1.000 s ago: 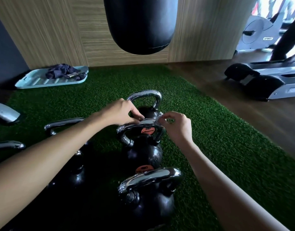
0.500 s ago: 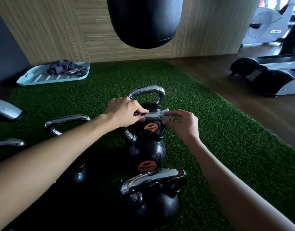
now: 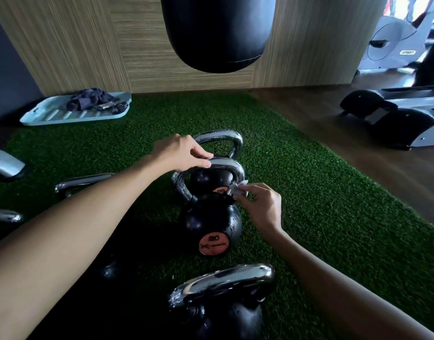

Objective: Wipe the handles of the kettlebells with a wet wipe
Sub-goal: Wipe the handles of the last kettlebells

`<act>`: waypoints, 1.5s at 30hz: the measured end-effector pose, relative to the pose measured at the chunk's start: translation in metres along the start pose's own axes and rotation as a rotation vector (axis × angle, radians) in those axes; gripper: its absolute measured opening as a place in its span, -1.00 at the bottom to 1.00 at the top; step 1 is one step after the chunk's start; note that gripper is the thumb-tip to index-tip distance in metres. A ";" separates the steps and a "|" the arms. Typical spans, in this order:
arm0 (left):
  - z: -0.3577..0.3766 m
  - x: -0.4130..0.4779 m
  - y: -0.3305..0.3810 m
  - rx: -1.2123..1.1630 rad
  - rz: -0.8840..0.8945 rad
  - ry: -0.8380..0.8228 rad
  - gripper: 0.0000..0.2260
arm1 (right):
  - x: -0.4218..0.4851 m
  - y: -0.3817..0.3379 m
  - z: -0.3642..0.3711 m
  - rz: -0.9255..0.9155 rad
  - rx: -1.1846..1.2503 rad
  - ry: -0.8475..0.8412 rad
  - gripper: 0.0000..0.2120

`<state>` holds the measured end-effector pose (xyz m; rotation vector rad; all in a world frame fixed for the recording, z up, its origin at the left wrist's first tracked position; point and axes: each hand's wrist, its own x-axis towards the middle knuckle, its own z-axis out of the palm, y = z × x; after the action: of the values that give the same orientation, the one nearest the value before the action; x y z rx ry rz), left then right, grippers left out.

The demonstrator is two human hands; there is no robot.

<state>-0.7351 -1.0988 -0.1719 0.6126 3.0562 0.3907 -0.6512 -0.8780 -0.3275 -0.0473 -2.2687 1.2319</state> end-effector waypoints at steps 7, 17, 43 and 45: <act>0.001 0.016 -0.007 -0.057 -0.053 -0.044 -0.74 | 0.005 -0.003 0.008 -0.085 -0.054 0.093 -0.75; 0.009 0.026 -0.019 -0.189 -0.092 -0.049 -0.78 | 0.033 -0.016 0.017 -0.213 -0.175 0.205 -0.78; 0.023 -0.033 -0.069 -0.151 0.060 0.124 -0.56 | 0.045 -0.019 0.022 -0.501 -0.273 0.161 -0.78; 0.023 -0.032 -0.068 -0.180 0.042 0.108 -0.56 | 0.046 -0.023 0.024 -0.600 -0.304 0.156 -0.78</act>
<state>-0.7303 -1.1661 -0.2124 0.6688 3.0642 0.7130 -0.6965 -0.8963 -0.2987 0.3832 -2.0878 0.5498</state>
